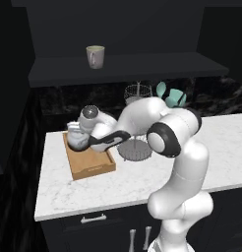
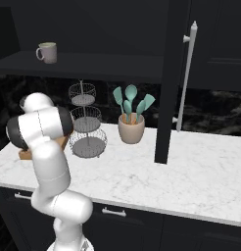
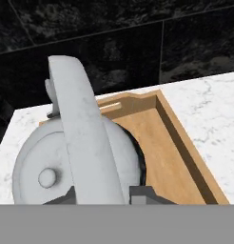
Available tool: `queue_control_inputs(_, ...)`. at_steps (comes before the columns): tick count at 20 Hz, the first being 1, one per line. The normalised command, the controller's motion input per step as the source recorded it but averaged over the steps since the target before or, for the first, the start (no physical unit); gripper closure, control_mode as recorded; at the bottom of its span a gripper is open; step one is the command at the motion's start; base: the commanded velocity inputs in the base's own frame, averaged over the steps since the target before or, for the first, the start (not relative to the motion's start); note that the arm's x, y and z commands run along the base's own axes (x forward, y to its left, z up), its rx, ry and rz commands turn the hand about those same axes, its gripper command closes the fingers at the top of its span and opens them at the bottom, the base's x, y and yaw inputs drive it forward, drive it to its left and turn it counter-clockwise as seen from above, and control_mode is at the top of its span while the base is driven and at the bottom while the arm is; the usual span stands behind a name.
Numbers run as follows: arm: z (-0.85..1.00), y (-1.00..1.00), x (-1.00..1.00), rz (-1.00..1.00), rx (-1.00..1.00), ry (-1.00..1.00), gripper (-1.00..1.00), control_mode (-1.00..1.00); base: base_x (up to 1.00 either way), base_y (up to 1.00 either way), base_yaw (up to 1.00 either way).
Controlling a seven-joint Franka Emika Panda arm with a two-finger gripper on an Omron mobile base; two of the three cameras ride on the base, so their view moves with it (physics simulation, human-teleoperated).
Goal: Pick the kettle from the counter and place it on the tray. Then pick the mug from the cabinet and place it on the tray. Then close the cabinet doors.
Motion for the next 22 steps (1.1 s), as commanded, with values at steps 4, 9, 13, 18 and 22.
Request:
queue_control_inputs(4, -0.26, 0.0, 0.24, 0.0, 0.0, 0.0, 1.0, -1.0, 0.0, 0.0, 0.0)
queue_control_inputs(9, -0.32, 0.0, 0.16, 0.0, 0.0, 0.03, -1.0, -1.0, 0.0, 0.0, 0.0)
queue_control_inputs(13, -0.3, 0.0, 0.04, 0.0, 0.0, 0.02, -1.0, -1.0, 0.0, 0.0, 0.0)
queue_control_inputs(18, -0.16, 0.0, 0.0, -0.03, 0.0, 0.01, -1.0, -1.0, 0.0, 0.0, 0.0)
queue_control_inputs(22, -0.16, 0.0, 0.0, -0.05, 0.0, 0.0, -1.0, -1.0, 0.0, 0.0, 0.0)
